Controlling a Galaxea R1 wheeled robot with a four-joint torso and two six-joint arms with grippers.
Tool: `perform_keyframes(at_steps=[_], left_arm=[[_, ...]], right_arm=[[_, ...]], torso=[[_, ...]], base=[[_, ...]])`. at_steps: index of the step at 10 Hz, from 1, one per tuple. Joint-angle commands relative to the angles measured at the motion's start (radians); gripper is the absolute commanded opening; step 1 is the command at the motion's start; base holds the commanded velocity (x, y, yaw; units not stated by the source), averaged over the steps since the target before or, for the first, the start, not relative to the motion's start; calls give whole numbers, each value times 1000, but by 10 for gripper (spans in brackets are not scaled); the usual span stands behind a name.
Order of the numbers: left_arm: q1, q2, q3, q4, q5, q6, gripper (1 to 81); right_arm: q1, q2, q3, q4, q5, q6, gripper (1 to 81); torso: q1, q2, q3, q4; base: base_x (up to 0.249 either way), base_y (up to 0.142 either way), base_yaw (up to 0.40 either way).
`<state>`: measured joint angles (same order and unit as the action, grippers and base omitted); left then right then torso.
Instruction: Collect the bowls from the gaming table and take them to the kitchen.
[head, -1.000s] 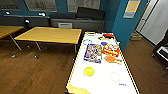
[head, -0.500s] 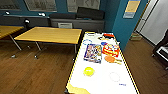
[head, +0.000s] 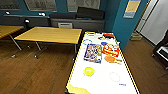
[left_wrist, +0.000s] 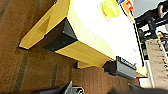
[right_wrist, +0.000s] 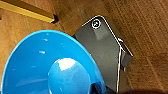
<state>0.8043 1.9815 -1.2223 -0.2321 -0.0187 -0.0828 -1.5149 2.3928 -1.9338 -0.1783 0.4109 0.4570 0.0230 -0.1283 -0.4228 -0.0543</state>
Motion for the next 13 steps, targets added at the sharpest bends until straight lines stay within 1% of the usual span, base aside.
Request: perform_keyframes(at_steps=[1, 2, 3, 4, 5, 7, 8, 10, 11, 12, 13], left_arm=[[-282, 13, -21, -214, 225, -12, 811], [-323, 33, -55, -246, 247, -14, 811], [-357, 50, -95, -286, 250, -29, 811], [-397, 63, -147, -314, 275, -50, 811], [-432, 89, -208, -319, 311, -93, 811], [-487, 160, -348, -317, 383, -165, 811], [-510, 203, -423, -316, 423, -181, 811], [-541, 270, -532, -305, 480, -183, 811], [-553, 306, -568, -296, 500, -183, 811], [-561, 333, -582, -280, 502, -183, 811], [-572, 373, -607, -274, 500, -183, 811]], right_arm=[[9, -28, 4, -26, -58, 2, 10], [12, -27, 9, -20, -58, 2, 10], [18, -21, 12, -13, -61, 3, 10], [24, -19, 21, -16, -61, 3, 10], [35, -18, 32, -20, -92, 2, 10], [50, -1, 30, -10, -107, 3, 10], [58, 2, 32, -10, -119, 3, 10], [66, 4, 38, -12, -128, 5, 10], [69, 4, 40, -15, -138, 5, 10], [69, 2, 41, -20, -138, 5, 10], [69, 4, 40, -24, -138, 5, 10]], torso=[[0, 0, 0, 0], [0, 0, 0, 0], [0, 0, 0, 0], [0, 0, 0, 0], [0, 0, 0, 0], [0, 0, 0, 0], [0, 0, 0, 0], [0, 0, 0, 0], [0, 0, 0, 0], [0, 0, 0, 0], [0, 0, 0, 0]], base=[[0, 0, 0], [0, 0, 0], [0, 0, 0], [0, 0, 0], [0, 0, 0], [0, 0, 0], [0, 0, 0], [0, 0, 0], [0, 0, 0], [0, 0, 0], [0, 0, 0]])
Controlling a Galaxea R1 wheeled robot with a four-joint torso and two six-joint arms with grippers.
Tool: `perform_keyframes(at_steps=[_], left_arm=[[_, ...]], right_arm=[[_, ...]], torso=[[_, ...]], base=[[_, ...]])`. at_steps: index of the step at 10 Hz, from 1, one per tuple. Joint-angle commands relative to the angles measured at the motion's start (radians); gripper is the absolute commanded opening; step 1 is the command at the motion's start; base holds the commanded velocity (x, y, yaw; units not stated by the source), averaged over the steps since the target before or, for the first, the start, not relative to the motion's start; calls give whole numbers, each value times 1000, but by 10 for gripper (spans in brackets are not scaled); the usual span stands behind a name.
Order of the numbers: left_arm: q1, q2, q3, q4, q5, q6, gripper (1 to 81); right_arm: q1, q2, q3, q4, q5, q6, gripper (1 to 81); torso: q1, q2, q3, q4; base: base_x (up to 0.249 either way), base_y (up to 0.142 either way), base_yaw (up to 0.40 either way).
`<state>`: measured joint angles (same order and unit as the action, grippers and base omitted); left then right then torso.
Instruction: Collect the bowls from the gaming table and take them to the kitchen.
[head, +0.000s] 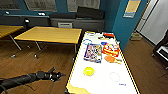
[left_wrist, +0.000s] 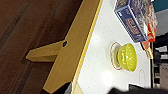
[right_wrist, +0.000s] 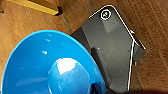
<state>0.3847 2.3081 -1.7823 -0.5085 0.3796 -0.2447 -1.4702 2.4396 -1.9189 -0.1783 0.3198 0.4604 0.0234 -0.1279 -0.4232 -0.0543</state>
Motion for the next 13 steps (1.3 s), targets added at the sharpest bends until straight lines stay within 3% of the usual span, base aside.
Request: perform_keyframes(at_steps=[1, 5, 7, 9, 13], left_arm=[[-166, 82, -78, 2, 107, -21, 811], [-169, 225, -164, 21, 110, -19, 811], [-169, 301, -259, 13, 111, -24, 811], [-171, 370, -338, 15, 110, -70, 811], [-183, 484, -450, 51, 113, -76, 811]], right_arm=[[27, -40, 25, -23, -47, 1, 10], [29, -44, 34, -26, -47, -3, 10], [32, -44, 32, -24, -47, 1, 10], [40, -43, 32, -13, -47, 3, 10], [47, -34, 38, -27, -50, 3, 10]], torso=[[0, 0, 0, 0], [1, 0, 0, 0], [1, 0, 0, 0], [1, 0, 0, 0], [2, 0, 0, 0]], base=[[0, 0, 0], [0, 0, 0], [0, 0, 0], [0, 0, 0], [0, 0, 0]])
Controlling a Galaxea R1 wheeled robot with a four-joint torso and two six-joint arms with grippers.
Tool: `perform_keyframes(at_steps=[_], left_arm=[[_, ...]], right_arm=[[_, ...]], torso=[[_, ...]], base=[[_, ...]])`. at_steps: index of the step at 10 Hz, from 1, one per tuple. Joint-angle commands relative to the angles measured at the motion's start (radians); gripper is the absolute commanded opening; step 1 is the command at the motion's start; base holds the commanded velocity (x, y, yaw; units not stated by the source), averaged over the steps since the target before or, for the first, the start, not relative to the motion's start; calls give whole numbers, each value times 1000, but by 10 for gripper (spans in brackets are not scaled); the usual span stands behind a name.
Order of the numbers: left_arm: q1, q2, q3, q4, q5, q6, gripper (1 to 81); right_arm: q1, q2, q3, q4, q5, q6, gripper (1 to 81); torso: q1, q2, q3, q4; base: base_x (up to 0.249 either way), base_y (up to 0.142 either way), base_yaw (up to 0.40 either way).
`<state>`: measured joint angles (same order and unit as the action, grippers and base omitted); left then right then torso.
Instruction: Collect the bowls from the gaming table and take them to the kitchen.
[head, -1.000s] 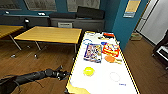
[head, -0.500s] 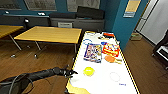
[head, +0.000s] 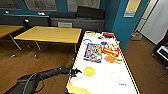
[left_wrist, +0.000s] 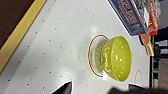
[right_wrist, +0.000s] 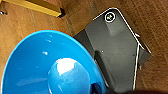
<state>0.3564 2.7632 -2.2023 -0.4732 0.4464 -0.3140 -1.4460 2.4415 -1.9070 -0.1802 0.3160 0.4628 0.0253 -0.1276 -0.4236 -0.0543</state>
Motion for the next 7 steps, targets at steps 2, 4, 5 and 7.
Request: perform_keyframes(at_steps=[2, 4, 5, 7], left_arm=[[-164, 84, -79, 22, 49, -7, 811], [-182, 126, -109, 38, 77, -7, 811], [-190, 144, -122, 39, 89, -8, 811], [-191, 171, -151, 38, 84, -10, 811]], right_arm=[[21, -37, 31, -25, -48, -1, 10], [21, -39, 40, -28, -60, -7, 10], [23, -37, 40, -44, -60, -6, 10], [23, -37, 40, -47, -60, -3, 10]], torso=[[0, 0, 0, 0], [0, 0, 0, 0], [0, 0, -1, 0], [0, 0, -1, 0]], base=[[0, 0, 0], [0, 0, 0], [0, 0, 0], [0, 0, 0]])
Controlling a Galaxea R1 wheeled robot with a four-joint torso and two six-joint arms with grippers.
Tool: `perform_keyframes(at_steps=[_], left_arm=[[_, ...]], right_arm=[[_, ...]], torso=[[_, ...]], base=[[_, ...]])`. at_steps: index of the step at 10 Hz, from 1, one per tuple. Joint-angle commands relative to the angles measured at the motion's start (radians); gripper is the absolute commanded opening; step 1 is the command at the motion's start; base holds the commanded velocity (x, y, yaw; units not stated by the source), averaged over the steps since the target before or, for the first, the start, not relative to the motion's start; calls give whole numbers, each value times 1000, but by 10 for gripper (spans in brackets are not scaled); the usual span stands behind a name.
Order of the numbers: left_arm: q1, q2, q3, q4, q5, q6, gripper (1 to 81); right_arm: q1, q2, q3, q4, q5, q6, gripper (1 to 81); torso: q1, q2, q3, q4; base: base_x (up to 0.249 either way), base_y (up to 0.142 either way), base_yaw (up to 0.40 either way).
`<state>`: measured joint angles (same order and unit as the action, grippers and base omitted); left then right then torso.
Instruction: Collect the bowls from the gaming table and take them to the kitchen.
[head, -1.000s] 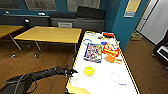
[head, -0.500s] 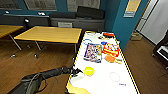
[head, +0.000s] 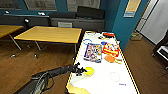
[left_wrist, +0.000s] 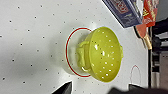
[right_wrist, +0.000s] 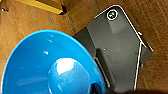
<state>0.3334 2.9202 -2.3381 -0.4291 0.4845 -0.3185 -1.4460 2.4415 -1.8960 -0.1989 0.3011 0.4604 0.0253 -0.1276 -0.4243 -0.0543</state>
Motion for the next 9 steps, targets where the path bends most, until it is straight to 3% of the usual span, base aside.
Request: perform_keyframes(at_steps=[1, 3, 5, 9], left_arm=[[-168, 39, -63, -5, 46, -29, 811], [-164, 85, -165, -7, 43, -88, 811], [-164, 146, -276, 6, 45, -93, 811], [-158, 188, -299, 84, 46, -93, 811]], right_arm=[[23, -36, 28, -28, -43, 0, 10], [23, -33, 25, -25, -43, 3, 10], [23, -33, 23, -23, -43, 3, 10], [23, -29, 15, -25, -43, 3, 10]], torso=[[0, 0, 0, 0], [0, 0, 0, 0], [0, 0, 0, 0], [0, 0, 0, 0]], base=[[0, 0, 0], [0, 0, 0], [0, 0, 0], [0, 0, 0]])
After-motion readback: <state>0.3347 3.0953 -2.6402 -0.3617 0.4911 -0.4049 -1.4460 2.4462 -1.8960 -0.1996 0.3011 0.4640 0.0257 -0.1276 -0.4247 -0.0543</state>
